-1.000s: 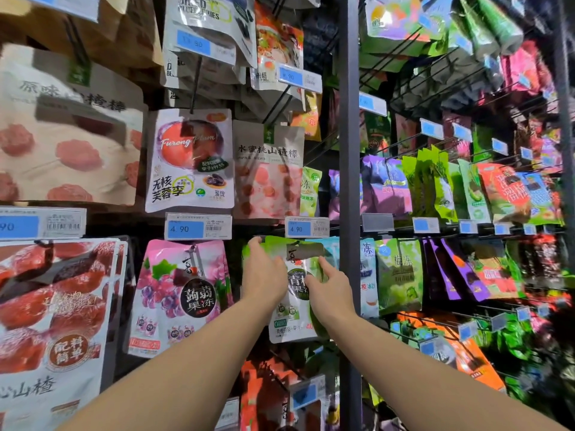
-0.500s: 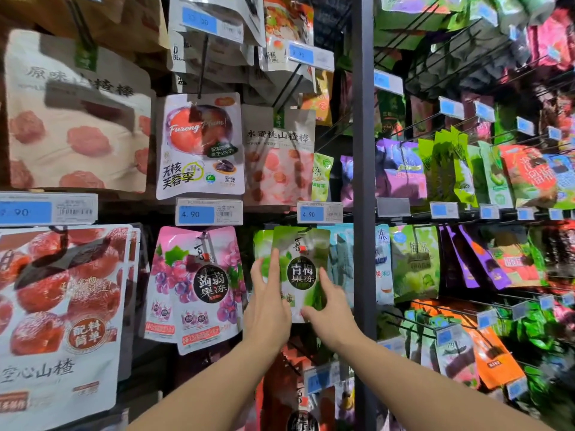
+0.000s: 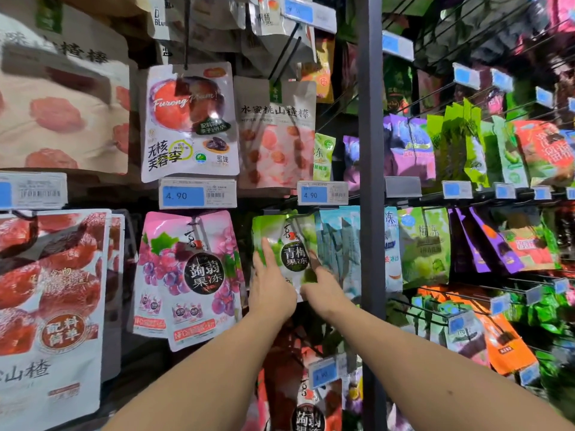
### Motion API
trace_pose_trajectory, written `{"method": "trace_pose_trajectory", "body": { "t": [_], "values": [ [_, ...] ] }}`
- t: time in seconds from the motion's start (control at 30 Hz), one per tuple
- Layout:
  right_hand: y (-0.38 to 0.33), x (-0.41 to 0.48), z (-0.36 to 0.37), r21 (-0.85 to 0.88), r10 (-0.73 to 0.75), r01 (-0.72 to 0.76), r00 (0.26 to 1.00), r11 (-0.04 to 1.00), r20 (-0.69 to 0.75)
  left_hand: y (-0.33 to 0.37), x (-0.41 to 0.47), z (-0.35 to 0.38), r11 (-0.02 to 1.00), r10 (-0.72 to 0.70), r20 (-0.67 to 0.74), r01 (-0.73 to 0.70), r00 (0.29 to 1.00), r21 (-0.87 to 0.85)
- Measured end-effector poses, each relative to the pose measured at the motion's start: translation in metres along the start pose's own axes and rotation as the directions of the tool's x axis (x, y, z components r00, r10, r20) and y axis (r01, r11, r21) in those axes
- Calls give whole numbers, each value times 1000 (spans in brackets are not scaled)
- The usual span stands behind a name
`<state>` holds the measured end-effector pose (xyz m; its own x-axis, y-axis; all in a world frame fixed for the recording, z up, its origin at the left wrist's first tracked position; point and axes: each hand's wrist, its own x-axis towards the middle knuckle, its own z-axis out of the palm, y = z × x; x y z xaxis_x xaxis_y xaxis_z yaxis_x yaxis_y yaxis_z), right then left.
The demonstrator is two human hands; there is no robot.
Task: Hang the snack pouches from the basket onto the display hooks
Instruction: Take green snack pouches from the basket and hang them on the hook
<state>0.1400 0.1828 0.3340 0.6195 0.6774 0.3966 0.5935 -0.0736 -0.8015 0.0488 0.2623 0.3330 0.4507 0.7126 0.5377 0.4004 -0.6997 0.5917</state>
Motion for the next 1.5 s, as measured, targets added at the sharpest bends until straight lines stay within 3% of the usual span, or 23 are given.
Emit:
{"method": "trace_pose_trajectory", "body": {
  "t": [0.33,0.5,0.77,0.87,1.0,1.13,1.5],
  "values": [
    [11,26,11,139,-4,-7,997,990,73,1,12,5,995,-19,-1,19,1000,95],
    [15,26,8,104,12,-16,999,994,39,3,10,6,998,-14,11,13,1000,65],
    [6,-11,-8,3,36,-36,999,999,-15,19,-18,-16,997,68,-104,-64,992,40],
    [3,-28,-17,53,39,-38,999,998,-13,21,-31,-25,995,101,-110,-98,989,31],
    [-9,-73,-30,-9,51,-52,994,999,-93,17,-62,-33,978,163,-43,-167,986,-127],
    [-10,-137,-40,-42,132,-139,982,989,-133,14,-111,-32,951,135,74,-108,988,-290],
    [2,-340,-60,-132,293,-312,945,941,-145,-1,-291,-49,959,243,395,-160,886,-232]
  ]
}}
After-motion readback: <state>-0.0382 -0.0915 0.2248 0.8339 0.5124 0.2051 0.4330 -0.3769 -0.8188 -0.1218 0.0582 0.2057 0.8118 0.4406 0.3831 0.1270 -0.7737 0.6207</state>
